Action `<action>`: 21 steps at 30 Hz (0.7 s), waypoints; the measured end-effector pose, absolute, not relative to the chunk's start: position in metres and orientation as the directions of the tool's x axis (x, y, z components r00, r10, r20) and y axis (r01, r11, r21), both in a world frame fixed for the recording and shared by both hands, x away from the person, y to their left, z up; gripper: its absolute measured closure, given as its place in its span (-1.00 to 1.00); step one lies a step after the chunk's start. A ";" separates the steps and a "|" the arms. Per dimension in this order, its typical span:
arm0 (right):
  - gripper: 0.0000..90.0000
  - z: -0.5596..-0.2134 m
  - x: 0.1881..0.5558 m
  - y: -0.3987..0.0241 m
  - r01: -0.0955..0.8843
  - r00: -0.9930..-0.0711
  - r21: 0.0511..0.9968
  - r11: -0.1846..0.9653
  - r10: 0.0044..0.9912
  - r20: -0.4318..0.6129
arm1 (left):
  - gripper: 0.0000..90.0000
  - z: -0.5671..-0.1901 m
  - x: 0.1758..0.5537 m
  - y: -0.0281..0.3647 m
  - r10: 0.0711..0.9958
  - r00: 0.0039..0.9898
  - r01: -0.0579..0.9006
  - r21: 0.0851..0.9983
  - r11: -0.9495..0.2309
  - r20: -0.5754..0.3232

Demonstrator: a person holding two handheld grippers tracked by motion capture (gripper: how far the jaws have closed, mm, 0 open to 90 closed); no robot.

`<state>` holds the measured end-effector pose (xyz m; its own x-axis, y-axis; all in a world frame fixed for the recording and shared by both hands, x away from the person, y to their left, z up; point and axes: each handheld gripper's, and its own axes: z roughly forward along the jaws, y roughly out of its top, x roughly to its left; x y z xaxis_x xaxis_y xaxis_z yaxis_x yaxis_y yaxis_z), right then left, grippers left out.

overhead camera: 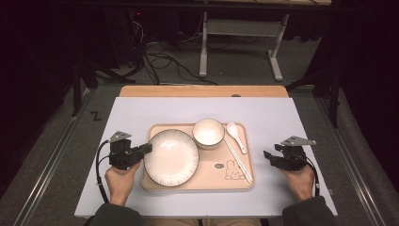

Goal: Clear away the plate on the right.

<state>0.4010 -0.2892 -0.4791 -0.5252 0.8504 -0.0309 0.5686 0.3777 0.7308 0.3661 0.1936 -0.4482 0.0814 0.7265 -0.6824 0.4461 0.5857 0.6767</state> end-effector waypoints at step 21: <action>-0.03 -0.478 0.400 -0.291 0.570 -0.521 0.734 0.369 0.853 -0.024 | 0.88 -0.462 0.377 0.194 0.775 0.027 0.445 0.702 0.556 -0.631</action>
<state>0.4000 -0.2914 -0.4779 -0.5213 0.8530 -0.0240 0.5702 0.3691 0.7339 0.3767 0.1936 -0.4624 0.0274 0.7751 -0.6313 0.4453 0.5559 0.7019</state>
